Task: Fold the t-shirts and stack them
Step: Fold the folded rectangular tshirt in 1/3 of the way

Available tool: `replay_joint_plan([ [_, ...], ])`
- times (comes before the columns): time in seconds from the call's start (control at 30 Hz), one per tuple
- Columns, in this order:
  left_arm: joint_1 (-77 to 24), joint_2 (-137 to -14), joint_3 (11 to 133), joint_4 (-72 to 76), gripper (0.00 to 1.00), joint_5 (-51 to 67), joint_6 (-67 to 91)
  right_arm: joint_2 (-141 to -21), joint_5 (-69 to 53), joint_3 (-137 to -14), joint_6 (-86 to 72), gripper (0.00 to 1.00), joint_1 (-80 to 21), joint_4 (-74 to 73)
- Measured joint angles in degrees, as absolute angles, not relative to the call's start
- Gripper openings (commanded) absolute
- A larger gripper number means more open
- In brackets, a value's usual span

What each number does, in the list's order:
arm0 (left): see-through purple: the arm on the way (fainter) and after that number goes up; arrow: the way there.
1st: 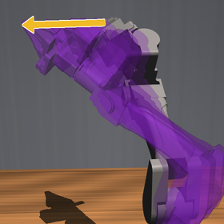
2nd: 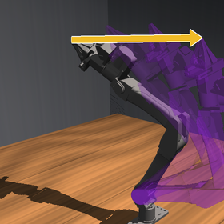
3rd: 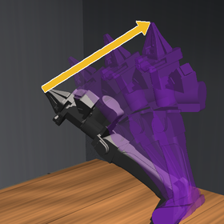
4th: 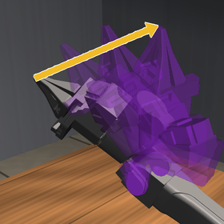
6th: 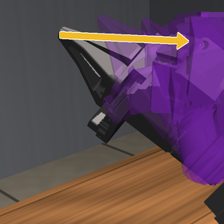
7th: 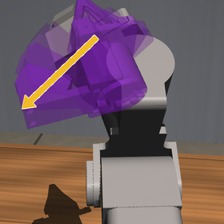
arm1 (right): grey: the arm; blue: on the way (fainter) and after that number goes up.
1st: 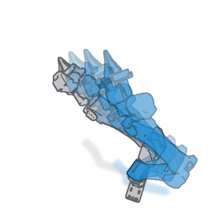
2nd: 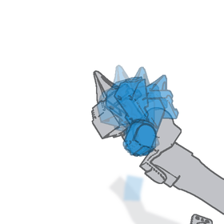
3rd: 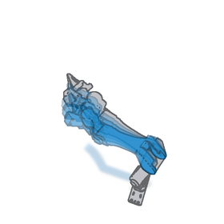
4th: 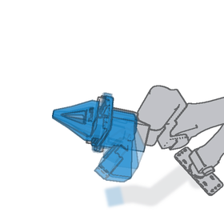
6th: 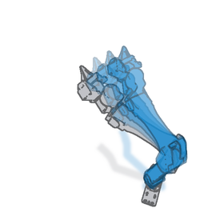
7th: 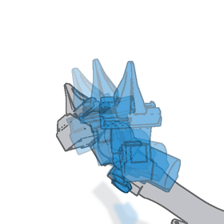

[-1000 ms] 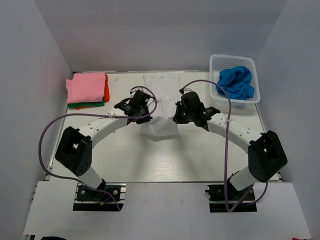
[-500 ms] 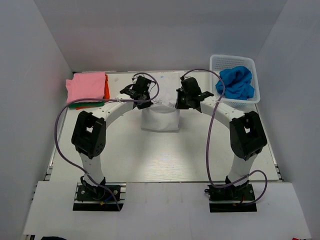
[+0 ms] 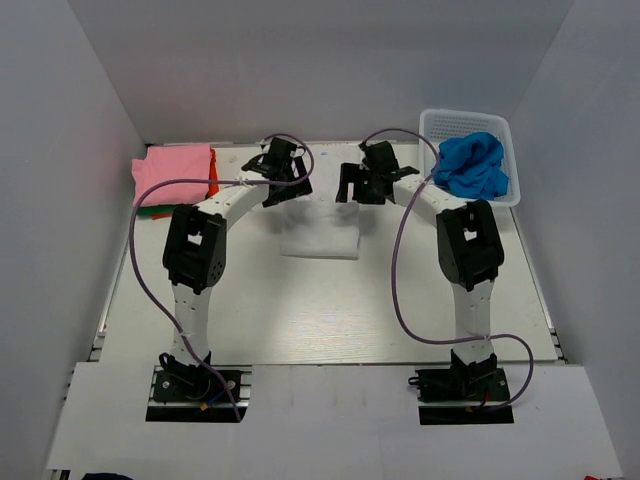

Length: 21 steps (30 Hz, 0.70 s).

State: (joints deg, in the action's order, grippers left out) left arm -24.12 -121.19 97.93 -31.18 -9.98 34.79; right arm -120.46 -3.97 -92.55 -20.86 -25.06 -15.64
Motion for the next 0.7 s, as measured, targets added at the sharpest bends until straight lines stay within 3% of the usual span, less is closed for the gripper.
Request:
replay_joint_plan([
  [0.2,-22.7,-117.5,96.2,-30.2,1.00,-10.0,33.4,-116.5,-6.8,-89.8,-20.4,0.90,-24.1,-13.6],
  [0.4,-23.8,-104.4,79.1,-28.3,1.00,-8.1,32.4,-102.8,-11.2,-71.6,-21.5,0.90,-24.7,-9.6],
  [0.63,-24.9,-95.9,61.5,-24.8,1.00,-2.4,32.8,-96.2,-15.4,-55.8,-23.9,0.90,-26.4,-5.3],
  [0.7,-24.9,-96.3,60.3,-24.5,0.92,-1.6,33.0,-96.6,-15.8,-54.5,-24.4,0.90,-26.9,-5.3],
])
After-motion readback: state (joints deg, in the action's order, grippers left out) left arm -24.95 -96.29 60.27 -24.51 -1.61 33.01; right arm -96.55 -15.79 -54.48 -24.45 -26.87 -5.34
